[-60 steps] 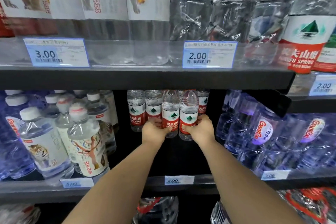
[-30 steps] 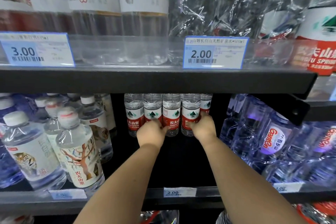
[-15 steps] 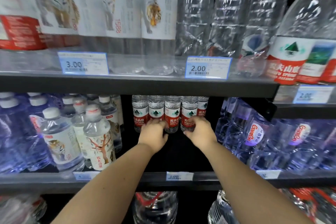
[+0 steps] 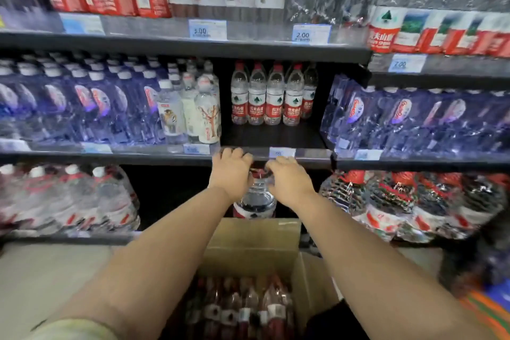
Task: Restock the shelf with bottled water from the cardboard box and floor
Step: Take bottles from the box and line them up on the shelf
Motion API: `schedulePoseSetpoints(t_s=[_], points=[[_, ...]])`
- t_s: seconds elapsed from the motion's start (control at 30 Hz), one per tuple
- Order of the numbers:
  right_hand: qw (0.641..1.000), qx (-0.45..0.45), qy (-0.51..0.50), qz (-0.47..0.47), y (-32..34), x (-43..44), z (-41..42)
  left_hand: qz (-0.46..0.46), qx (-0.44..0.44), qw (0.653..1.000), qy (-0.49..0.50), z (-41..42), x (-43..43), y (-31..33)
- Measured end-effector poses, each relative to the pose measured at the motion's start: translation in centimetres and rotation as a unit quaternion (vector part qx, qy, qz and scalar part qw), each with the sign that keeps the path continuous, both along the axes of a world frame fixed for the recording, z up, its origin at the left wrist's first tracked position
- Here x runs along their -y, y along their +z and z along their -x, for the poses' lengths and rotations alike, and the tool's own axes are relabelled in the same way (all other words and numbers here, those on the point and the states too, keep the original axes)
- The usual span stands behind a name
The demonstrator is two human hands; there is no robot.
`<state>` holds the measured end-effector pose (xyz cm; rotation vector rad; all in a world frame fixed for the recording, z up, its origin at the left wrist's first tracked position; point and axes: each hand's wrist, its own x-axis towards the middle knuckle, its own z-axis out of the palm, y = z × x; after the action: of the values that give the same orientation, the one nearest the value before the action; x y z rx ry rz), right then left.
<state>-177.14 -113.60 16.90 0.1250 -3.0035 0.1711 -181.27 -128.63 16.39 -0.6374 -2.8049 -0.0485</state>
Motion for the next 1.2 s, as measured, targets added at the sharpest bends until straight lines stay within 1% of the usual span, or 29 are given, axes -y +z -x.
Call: schedulePoseSetpoints(t_s=[0.07,0.23,0.33,0.43,0.6,0.73,0.83,0.93,1.0,1.1,1.13,1.17,1.2], points=[[1.000,0.016,-0.011,0.007,-2.5,1.3,-2.9,0.013,0.023,1.000,0.012,-2.8,1.3,-3.0],[0.993,0.106,-0.033,0.042,-9.9,3.0,-8.2,0.047,0.114,0.992,0.030,-8.2,4.1,-11.2],[0.983,0.162,-0.068,0.056,-14.7,3.3,-10.0,0.059,0.176,0.981,0.051,-10.4,4.9,-15.5],[0.966,0.224,-0.111,0.073,-19.2,3.3,-11.1,0.042,0.224,0.970,0.081,-11.7,5.2,-19.6],[0.919,0.296,-0.214,0.147,-25.8,2.9,-11.8,0.022,0.310,0.942,0.126,-12.7,4.6,-25.4],[0.883,0.328,-0.276,0.191,-30.1,2.4,-11.6,0.023,0.385,0.906,0.171,-12.0,4.6,-29.9],[0.830,0.347,-0.350,0.260,-33.1,2.0,-10.7,0.044,0.423,0.887,0.183,-11.3,4.5,-33.0],[0.783,0.366,-0.410,0.293,-35.7,1.4,-9.7,0.038,0.453,0.871,0.186,-10.6,4.1,-35.3],[0.764,0.367,-0.436,0.304,-37.5,1.4,-9.3,0.025,0.466,0.862,0.196,-10.2,4.0,-36.6],[0.757,0.355,-0.454,0.308,-42.1,1.2,-9.4,0.005,0.475,0.852,0.219,-9.9,4.1,-38.1],[0.754,0.353,-0.460,0.309,-45.1,0.6,-9.8,-0.011,0.478,0.847,0.232,-9.7,4.2,-38.7],[0.751,0.350,-0.471,0.303,-46.4,0.6,-9.9,-0.031,0.479,0.842,0.247,-9.6,4.2,-39.2],[0.747,0.351,-0.479,0.300,-46.0,0.9,-9.9,-0.051,0.478,0.837,0.261,-9.5,4.3,-39.6]])
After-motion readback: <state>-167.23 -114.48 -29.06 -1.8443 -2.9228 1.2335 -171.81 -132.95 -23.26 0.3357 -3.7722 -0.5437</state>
